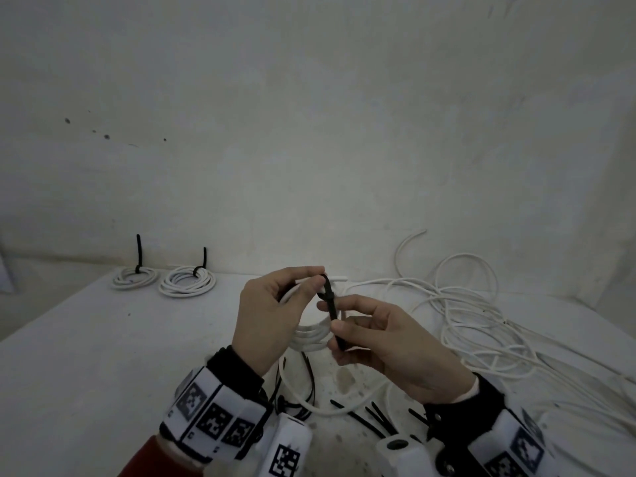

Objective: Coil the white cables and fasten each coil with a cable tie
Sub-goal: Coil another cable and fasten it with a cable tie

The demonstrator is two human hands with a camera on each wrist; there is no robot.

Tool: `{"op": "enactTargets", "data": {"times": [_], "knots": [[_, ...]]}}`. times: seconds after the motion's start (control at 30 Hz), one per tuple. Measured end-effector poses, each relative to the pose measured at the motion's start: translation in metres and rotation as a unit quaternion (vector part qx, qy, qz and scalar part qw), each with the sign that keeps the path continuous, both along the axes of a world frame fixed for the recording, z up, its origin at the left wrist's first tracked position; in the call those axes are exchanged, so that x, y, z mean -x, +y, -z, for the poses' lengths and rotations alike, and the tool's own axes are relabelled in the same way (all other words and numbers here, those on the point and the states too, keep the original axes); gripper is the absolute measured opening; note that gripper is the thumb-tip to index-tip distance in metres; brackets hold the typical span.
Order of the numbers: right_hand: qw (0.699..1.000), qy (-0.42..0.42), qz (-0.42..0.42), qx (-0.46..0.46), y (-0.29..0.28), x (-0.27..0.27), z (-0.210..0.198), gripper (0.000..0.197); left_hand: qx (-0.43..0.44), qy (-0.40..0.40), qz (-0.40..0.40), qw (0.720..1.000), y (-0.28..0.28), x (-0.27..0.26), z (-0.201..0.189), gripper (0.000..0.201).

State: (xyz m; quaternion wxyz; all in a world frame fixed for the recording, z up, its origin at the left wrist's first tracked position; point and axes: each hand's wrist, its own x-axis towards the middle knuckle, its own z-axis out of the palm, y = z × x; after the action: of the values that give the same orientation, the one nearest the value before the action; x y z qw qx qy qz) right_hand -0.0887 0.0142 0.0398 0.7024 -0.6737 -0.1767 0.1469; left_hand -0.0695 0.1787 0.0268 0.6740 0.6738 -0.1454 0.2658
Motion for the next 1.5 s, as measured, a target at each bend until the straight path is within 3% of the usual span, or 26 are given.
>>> {"op": "enactTargets", "data": {"times": [0.07, 0.17, 0.37, 0.57, 0.67, 0.77, 0.87, 1.0, 1.1, 1.3, 1.5], "knots": [[1.0, 0.028, -0.009, -0.007, 0.004, 0.0, 0.0, 0.025, -0.017, -0.018, -0.005, 1.0, -0.002, 0.002, 0.0, 0.013], [0.992, 0.088, -0.022, -0.091, 0.007, -0.002, -0.001, 0.033, -0.026, -0.031, 0.0, 0.999, -0.007, 0.005, 0.003, 0.017], [0.983, 0.118, 0.005, -0.143, 0.011, -0.003, 0.0, 0.03, -0.041, -0.053, 0.022, 0.998, -0.007, 0.004, 0.005, 0.016], [0.978, 0.118, 0.069, -0.158, 0.015, 0.001, 0.002, 0.038, -0.085, -0.088, 0.03, 0.992, -0.011, 0.004, 0.008, 0.021], [0.976, 0.101, 0.072, -0.18, 0.017, 0.002, 0.002, 0.032, -0.079, -0.065, 0.05, 0.993, -0.011, 0.003, 0.008, 0.021], [0.979, 0.068, 0.064, -0.18, 0.018, 0.001, 0.005, 0.036, -0.114, -0.038, 0.009, 0.993, -0.005, -0.003, 0.009, 0.029], [0.989, 0.008, 0.083, -0.125, 0.018, -0.001, 0.011, 0.044, -0.203, -0.009, 0.037, 0.978, 0.003, -0.005, 0.007, 0.038], [0.993, -0.056, 0.088, -0.05, 0.015, -0.005, 0.014, 0.033, -0.284, -0.04, 0.012, 0.958, 0.014, -0.007, 0.004, 0.037], [0.992, 0.0, 0.063, -0.107, 0.013, -0.007, 0.013, 0.03, -0.358, -0.087, -0.021, 0.929, 0.016, -0.008, 0.003, 0.027], [0.987, 0.048, 0.081, -0.128, 0.015, -0.007, 0.012, 0.031, -0.406, -0.111, -0.027, 0.907, 0.023, -0.008, 0.004, 0.024], [0.988, 0.044, 0.098, -0.112, 0.015, -0.008, 0.015, 0.032, -0.461, -0.164, -0.072, 0.869, 0.025, -0.009, 0.004, 0.041]]}}
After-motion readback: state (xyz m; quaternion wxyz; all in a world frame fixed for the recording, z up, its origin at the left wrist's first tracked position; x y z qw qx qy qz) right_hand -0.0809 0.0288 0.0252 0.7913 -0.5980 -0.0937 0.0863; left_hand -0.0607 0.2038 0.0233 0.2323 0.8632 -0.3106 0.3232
